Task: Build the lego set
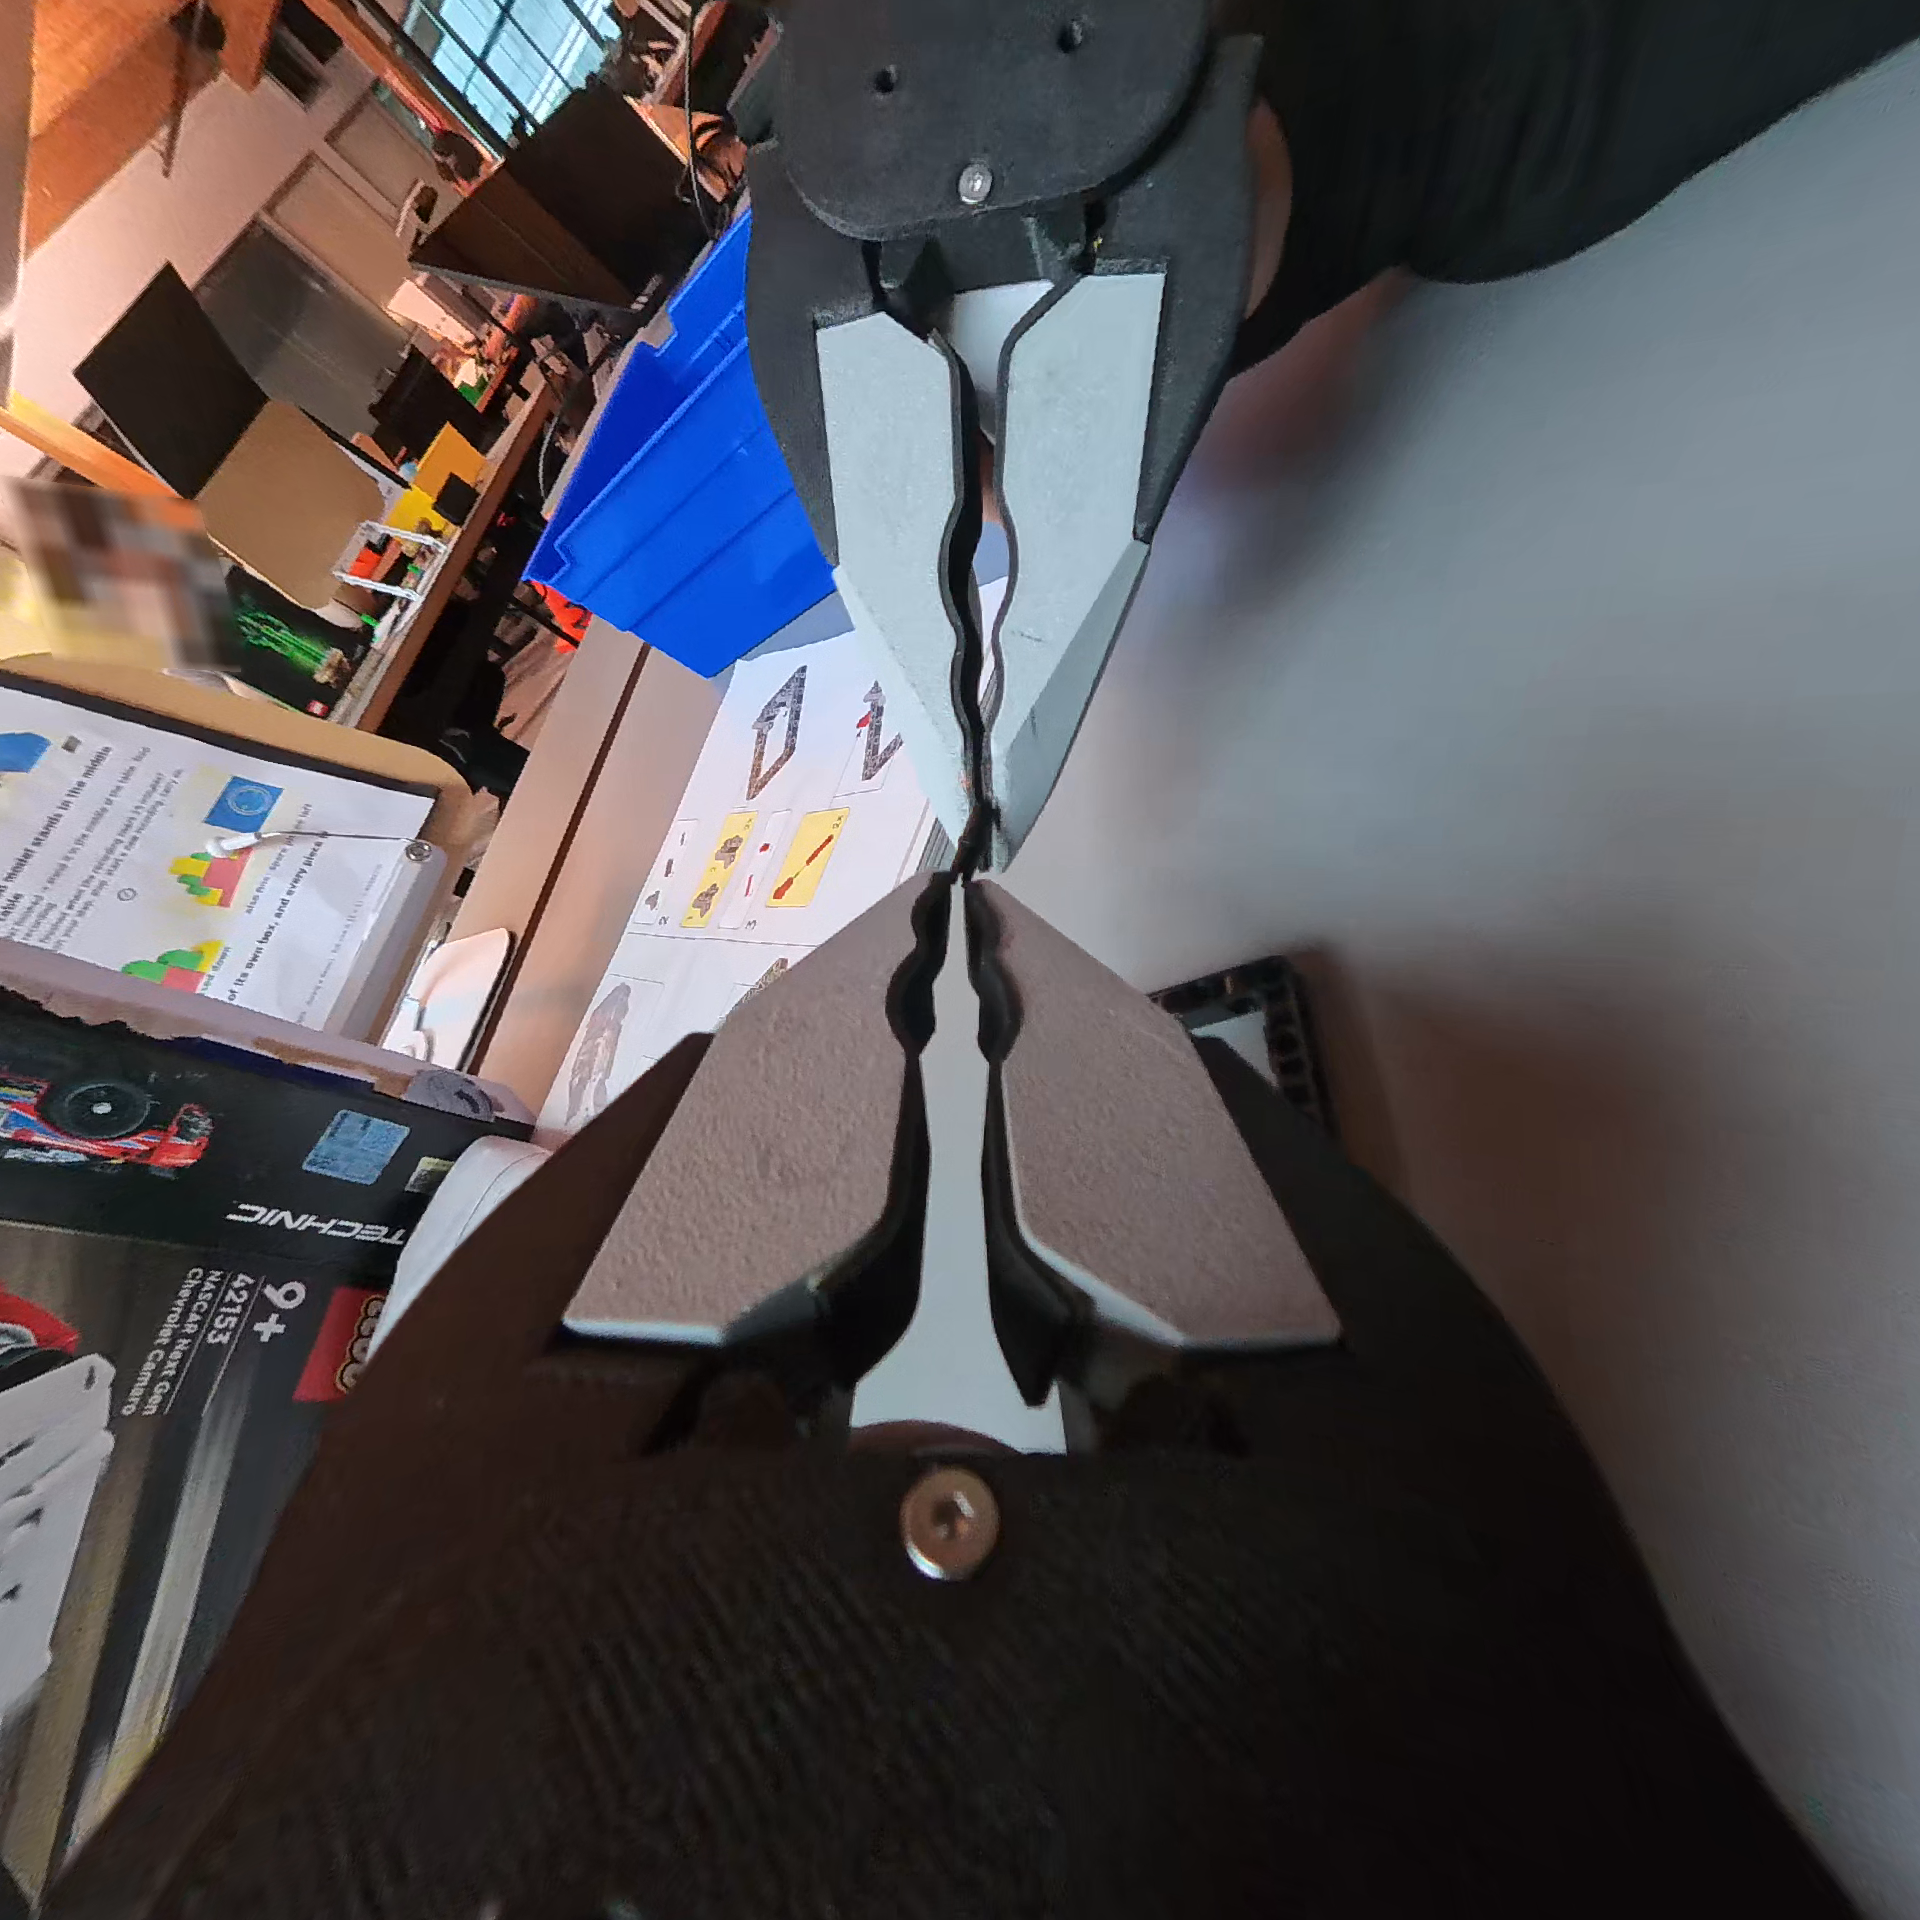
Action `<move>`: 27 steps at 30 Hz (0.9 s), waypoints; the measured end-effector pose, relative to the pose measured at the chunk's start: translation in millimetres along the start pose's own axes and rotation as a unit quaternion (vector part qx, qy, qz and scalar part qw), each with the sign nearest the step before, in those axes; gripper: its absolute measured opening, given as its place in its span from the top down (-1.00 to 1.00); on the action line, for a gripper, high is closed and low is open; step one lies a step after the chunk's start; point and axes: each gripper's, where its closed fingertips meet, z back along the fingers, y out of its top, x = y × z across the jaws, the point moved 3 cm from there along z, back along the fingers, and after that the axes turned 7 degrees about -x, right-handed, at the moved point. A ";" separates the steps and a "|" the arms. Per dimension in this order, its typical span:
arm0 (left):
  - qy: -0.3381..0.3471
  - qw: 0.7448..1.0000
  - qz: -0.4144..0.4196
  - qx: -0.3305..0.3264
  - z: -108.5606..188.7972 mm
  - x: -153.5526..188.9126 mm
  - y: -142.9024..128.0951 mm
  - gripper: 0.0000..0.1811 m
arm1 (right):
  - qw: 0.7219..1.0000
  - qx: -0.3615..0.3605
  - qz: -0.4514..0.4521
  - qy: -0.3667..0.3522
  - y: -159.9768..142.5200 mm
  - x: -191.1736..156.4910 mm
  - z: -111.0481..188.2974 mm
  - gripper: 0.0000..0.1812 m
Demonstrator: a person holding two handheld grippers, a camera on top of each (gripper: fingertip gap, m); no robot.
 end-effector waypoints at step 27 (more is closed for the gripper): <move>0.069 0.942 0.279 0.174 71.1 -104.6 -2.2 1.00 | 0.993 -0.056 -0.108 -0.001 -28.4 14.9 -22.6 0.95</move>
